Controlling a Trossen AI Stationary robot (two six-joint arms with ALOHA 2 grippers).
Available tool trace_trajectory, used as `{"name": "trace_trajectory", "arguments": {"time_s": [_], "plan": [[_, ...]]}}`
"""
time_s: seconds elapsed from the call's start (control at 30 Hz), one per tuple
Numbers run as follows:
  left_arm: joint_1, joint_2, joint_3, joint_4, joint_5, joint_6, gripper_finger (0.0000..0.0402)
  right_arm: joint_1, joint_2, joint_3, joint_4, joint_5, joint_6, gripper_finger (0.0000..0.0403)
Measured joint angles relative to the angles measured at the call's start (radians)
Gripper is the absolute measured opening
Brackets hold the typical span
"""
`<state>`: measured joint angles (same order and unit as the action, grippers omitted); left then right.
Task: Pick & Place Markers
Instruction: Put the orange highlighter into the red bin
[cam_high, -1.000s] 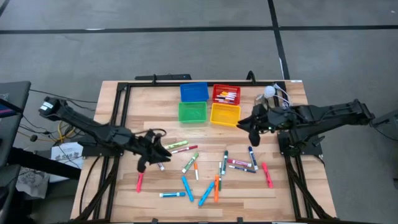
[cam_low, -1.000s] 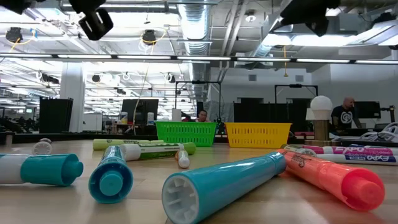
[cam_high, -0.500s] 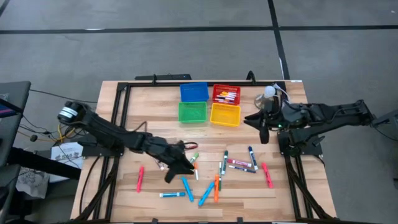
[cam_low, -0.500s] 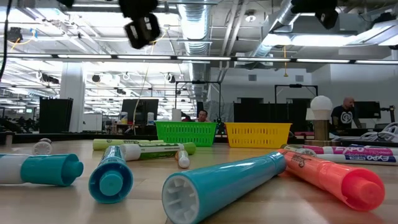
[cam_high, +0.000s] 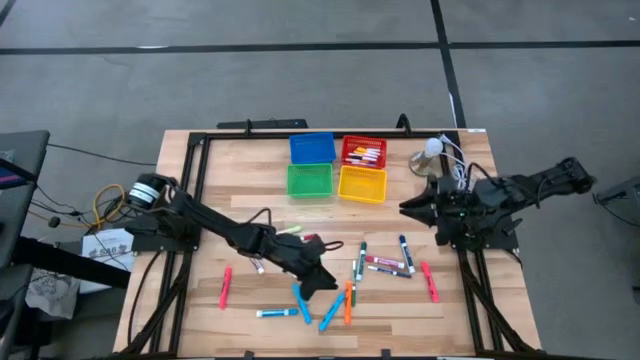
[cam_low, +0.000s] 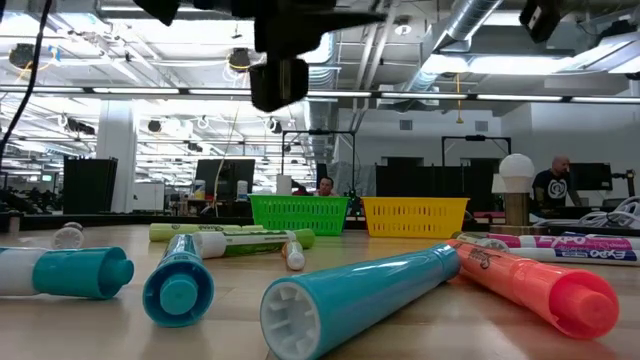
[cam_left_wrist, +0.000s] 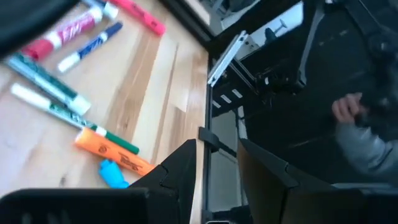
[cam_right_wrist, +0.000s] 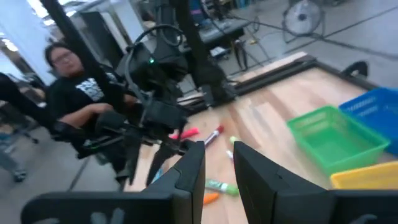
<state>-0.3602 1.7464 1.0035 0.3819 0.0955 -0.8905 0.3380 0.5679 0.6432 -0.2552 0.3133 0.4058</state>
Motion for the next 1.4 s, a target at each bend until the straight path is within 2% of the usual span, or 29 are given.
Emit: {"name": "trace_trajectory", "arguments": {"time_s": [0.2, 0.43, 0.53, 0.77, 0.9, 1.07, 1.23, 1.4], "plan": [[-0.019, 0.037, 0.001, -0.002, -0.077, -0.246, 0.0116, 0.050, -0.033, -0.119, 0.102, 0.001, 0.008, 0.0073], [-0.018, 0.010, -0.006, 0.006, -0.084, -0.267, 0.0116, 0.068, -0.034, -0.226, 0.310, 0.000, -0.046, 0.0073], [-0.018, -0.001, -0.006, 0.038, -0.144, -0.296, 0.0116, 0.066, -0.037, -0.254, 0.354, -0.001, -0.056, 0.0073], [-0.026, -0.001, -0.006, 0.028, -0.204, -0.509, 0.0116, 0.066, -0.133, -0.257, 0.278, -0.011, -0.062, 0.0073], [-0.065, 0.001, -0.006, -0.077, -0.309, -0.668, 0.0116, 0.066, -0.246, -0.257, 0.202, -0.004, -0.066, 0.0073], [-0.108, 0.001, -0.007, -0.191, -0.377, -0.826, 0.0116, 0.065, -0.381, -0.257, 0.139, 0.002, -0.118, 0.0073], [-0.126, 0.001, -0.007, -0.191, -0.455, -0.894, 0.0116, 0.066, -0.480, -0.257, 0.105, 0.007, -0.196, 0.0073], [-0.114, 0.002, 0.014, -0.222, -0.469, -0.906, 0.0116, 0.065, -0.519, -0.256, 0.063, 0.008, -0.197, 0.0073]]}}
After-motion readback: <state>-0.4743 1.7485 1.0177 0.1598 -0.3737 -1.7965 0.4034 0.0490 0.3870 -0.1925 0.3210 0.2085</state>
